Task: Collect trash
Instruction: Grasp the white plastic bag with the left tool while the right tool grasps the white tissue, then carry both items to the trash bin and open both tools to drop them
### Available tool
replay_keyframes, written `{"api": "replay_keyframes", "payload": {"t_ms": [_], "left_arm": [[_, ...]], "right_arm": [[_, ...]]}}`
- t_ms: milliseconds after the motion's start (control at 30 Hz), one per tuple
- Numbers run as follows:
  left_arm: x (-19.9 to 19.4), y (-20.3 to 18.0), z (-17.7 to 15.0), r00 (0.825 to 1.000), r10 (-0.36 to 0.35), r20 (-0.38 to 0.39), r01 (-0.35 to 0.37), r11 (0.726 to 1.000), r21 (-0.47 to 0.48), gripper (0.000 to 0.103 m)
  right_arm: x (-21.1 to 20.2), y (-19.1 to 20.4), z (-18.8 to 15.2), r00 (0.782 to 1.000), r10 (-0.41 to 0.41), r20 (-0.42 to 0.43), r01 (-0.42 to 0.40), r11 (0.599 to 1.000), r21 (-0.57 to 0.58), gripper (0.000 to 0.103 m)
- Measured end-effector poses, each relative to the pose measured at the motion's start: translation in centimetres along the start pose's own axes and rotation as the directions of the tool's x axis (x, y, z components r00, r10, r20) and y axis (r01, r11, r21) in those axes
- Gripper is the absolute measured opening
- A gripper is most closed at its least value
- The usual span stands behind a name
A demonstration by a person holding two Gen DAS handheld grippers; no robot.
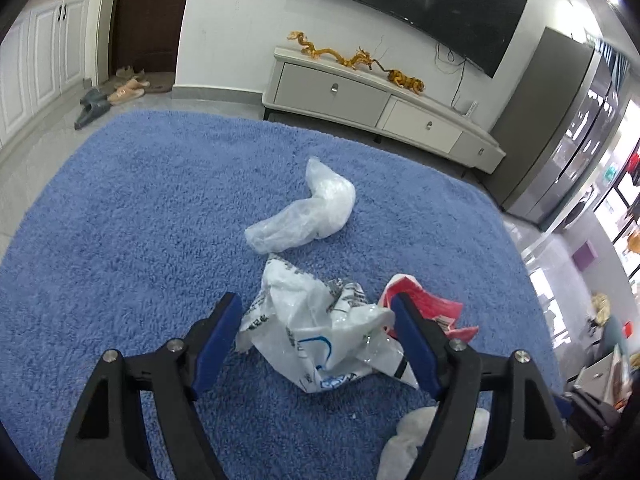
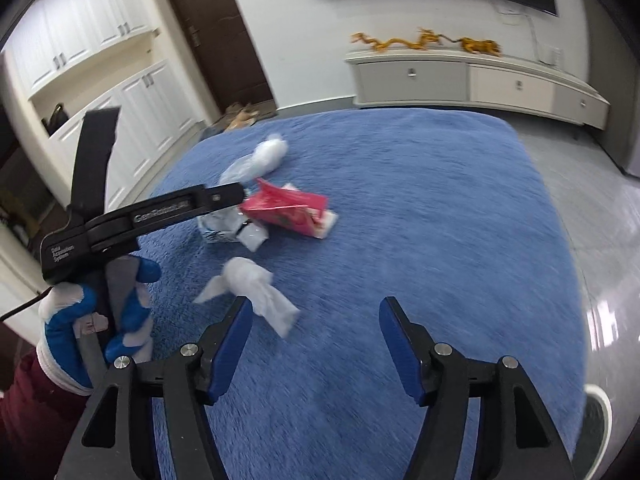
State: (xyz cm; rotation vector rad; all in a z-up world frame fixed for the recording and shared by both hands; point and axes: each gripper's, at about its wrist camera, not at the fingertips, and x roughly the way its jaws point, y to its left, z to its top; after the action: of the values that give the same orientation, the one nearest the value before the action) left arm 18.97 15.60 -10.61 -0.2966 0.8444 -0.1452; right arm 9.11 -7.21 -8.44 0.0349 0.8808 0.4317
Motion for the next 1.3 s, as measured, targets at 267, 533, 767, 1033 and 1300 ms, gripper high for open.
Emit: {"api": "replay_keyframes", "payload": {"t_ms": [267, 533, 767, 1033, 1300], "left_arm": [[-0.4, 1.5, -0.9, 1.0, -0.029, 0.005, 0.029, 1.0, -0.008, 0.062], [-2.3, 1.5, -2.3, 0.999, -0.039, 0.021, 0.039, 0.999, 0.007, 0.043], [-5.9, 0.6, -4.1, 0.997, -0.046, 0.065, 0.044, 0.998, 0.033, 0.032], [-10.0, -1.8, -5.8, 0.991, -0.067, 0.116, 0.056, 0.994, 0.095, 0.031], [-11.7, -5.8, -7.6, 0.987, -0.124, 0.102, 0.106, 0.98, 0.167, 0.031]], "right_arm": [[3.4, 2.0, 1.1, 0.998, 0.036, -0.045, -0.04, 0.996, -0.084, 0.061], [4.0, 2.4, 0.2, 0.994, 0.09, -0.066, -0.095, 0.993, -0.074, 0.013], [0.0, 1.7, -1.2, 0.994, 0.106, 0.007, -0.106, 0.994, -0.018, 0.011], [-4.9, 0.4, -2.7, 0.992, 0.078, 0.097, -0.083, 0.995, 0.057, 0.011], [-7.8, -2.1, -3.8, 0.991, -0.009, 0.137, -0.013, 0.987, 0.159, 0.011]]}}
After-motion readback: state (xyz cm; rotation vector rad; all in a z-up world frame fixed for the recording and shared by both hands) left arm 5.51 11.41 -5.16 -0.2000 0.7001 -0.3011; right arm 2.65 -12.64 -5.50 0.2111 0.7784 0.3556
